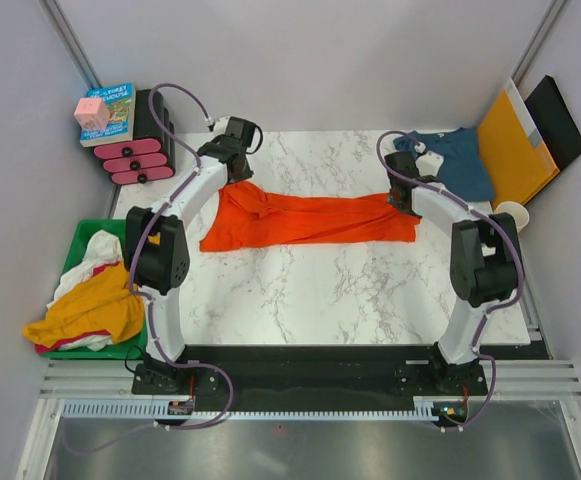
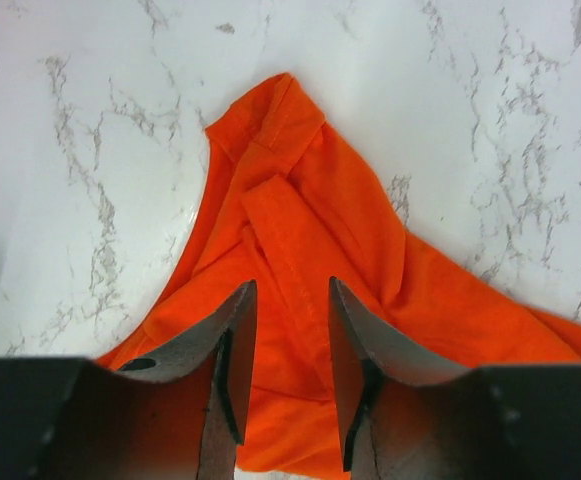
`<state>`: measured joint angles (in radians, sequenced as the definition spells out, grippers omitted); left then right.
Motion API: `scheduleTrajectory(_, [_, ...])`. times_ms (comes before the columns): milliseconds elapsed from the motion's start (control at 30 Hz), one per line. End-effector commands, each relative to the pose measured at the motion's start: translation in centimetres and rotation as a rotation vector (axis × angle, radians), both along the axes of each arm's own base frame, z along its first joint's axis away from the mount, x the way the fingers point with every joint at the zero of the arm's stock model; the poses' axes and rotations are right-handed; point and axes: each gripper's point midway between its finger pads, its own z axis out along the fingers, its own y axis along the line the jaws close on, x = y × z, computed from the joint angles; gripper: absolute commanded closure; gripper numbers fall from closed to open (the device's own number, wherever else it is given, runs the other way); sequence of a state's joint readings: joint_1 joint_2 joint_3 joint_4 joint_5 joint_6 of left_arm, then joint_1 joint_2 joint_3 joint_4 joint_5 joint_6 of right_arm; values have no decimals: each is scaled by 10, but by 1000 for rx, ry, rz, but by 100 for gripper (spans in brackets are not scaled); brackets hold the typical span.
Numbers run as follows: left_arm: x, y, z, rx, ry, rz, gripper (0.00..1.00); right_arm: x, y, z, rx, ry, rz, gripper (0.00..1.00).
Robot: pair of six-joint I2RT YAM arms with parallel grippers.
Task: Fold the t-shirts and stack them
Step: Fold the tshirt
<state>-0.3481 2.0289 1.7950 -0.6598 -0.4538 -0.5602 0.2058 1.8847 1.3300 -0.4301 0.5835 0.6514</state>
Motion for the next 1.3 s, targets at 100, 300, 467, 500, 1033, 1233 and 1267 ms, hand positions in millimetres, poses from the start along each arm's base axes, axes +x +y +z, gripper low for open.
scheduleTrajectory(100, [-54,2,23,-42,-19,21,57,-41,7,29,70,-79,29,37])
scheduleTrajectory(300, [-93,-11,-33,-85,113,5,67,-53,23,-5,129,-49,70,47])
scheduleTrajectory(467, [-101,-16,-59,-121,164,25,69,-39,31,-22,123,-12,73,49])
scheduleTrajectory(500, [-101,-16,-63,-120,172,26,69,-42,30,-28,119,13,66,49])
scheduleTrajectory(1033, [-136,22,-109,-126,336,140,72,-137,-6,-73,148,263,-90,49])
scheduleTrajectory(1233, [-151,31,-120,-126,386,163,73,-153,-13,-78,141,317,-101,48])
scheduleTrajectory(1267, [-153,31,-120,-128,387,165,73,-156,-13,-80,138,331,-99,48])
